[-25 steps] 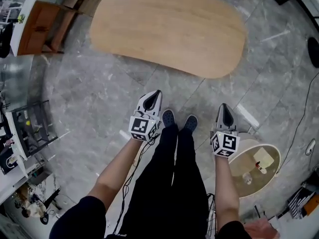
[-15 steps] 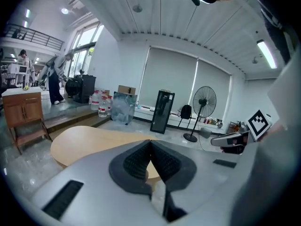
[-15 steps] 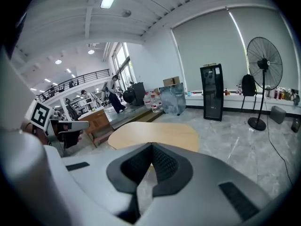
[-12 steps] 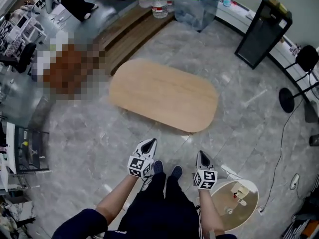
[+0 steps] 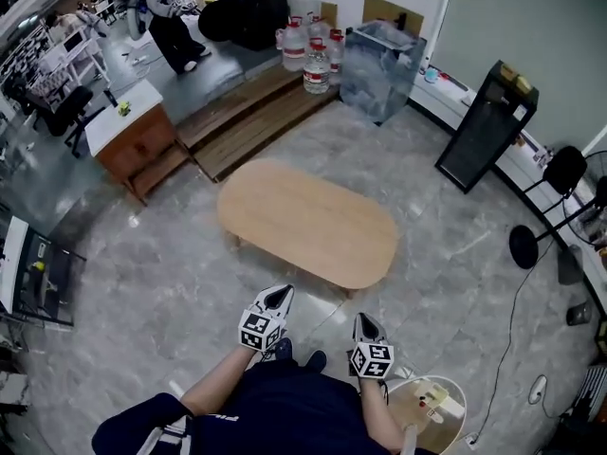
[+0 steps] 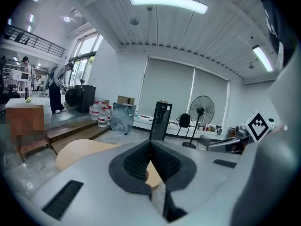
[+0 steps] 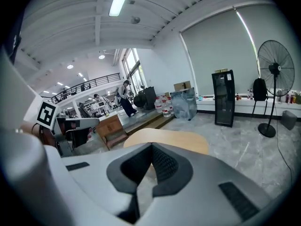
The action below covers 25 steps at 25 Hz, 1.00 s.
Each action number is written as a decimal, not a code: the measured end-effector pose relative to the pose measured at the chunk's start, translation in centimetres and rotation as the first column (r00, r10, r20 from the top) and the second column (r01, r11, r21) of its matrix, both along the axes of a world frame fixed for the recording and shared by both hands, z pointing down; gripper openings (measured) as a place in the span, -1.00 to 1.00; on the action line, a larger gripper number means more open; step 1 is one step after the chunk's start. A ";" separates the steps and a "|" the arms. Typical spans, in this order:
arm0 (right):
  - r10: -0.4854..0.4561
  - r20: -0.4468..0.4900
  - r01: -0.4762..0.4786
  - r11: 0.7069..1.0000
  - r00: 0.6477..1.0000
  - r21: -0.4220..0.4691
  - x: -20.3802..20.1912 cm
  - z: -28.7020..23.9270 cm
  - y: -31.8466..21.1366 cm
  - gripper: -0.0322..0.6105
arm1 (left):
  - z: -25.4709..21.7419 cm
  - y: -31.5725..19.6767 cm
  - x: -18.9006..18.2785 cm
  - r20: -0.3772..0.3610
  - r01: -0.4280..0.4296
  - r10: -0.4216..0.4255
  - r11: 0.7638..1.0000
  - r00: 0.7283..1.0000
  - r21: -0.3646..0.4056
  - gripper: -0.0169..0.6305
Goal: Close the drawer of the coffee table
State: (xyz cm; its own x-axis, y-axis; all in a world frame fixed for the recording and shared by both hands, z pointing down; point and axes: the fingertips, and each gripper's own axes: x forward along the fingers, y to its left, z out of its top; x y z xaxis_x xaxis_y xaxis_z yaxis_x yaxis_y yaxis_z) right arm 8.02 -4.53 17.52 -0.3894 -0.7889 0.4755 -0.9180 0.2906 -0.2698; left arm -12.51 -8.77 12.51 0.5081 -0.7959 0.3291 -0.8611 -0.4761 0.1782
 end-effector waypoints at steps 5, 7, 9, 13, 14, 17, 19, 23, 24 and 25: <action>0.003 0.005 -0.003 1.000 1.000 -0.013 -0.2 -0.4 1.2 -0.81 | -1.6 0.8 -0.9 -0.012 0.027 -0.027 0.999 1.000 0.023 -0.87; -0.003 -0.006 0.003 1.000 1.000 -0.010 -0.1 -0.5 1.2 -0.81 | -1.8 0.9 -1.1 -0.006 0.025 -0.025 0.999 1.000 0.026 -0.87; 0.007 -0.010 -0.007 1.000 1.000 -0.010 0.1 -0.5 1.3 -0.81 | -1.8 1.0 -1.3 -0.003 0.015 -0.014 1.000 1.000 0.025 -0.87; 0.029 -0.007 -0.029 0.999 1.000 -0.016 0.1 -0.8 1.6 -0.81 | -2.3 1.4 -2.3 -0.019 0.031 -0.031 0.999 0.999 0.030 -0.87; 0.030 -0.015 -0.030 0.999 0.999 -0.012 0.0 -1.0 1.6 -0.81 | -2.4 1.4 -2.5 -0.021 0.035 -0.035 0.999 0.999 0.030 -0.87; 0.033 -0.021 -0.033 0.999 0.999 -0.006 -0.3 -1.5 1.5 -0.81 | -2.6 1.7 -2.7 0.014 0.016 -0.016 0.999 1.000 0.042 -0.87; 0.038 -0.022 -0.038 0.999 0.999 0.004 -0.5 -1.7 1.7 -0.81 | -2.6 2.1 -2.8 0.035 0.004 -0.006 0.999 0.999 0.045 -0.87; 0.037 -0.039 -0.036 0.999 0.999 0.015 -0.4 -1.9 2.1 -0.81 | -2.3 2.5 -3.2 0.038 -0.003 0.002 0.999 0.999 0.039 -0.87; 0.038 -0.042 -0.038 0.999 0.998 0.013 -0.2 -1.7 2.0 -0.81 | -2.1 2.3 -3.1 0.038 -0.003 0.002 0.999 0.999 0.039 -0.87; 0.041 -0.043 -0.040 0.999 0.998 0.011 0.2 -1.4 1.8 -0.81 | -2.0 2.1 -2.9 0.037 -0.001 -0.001 0.999 0.999 0.040 -0.87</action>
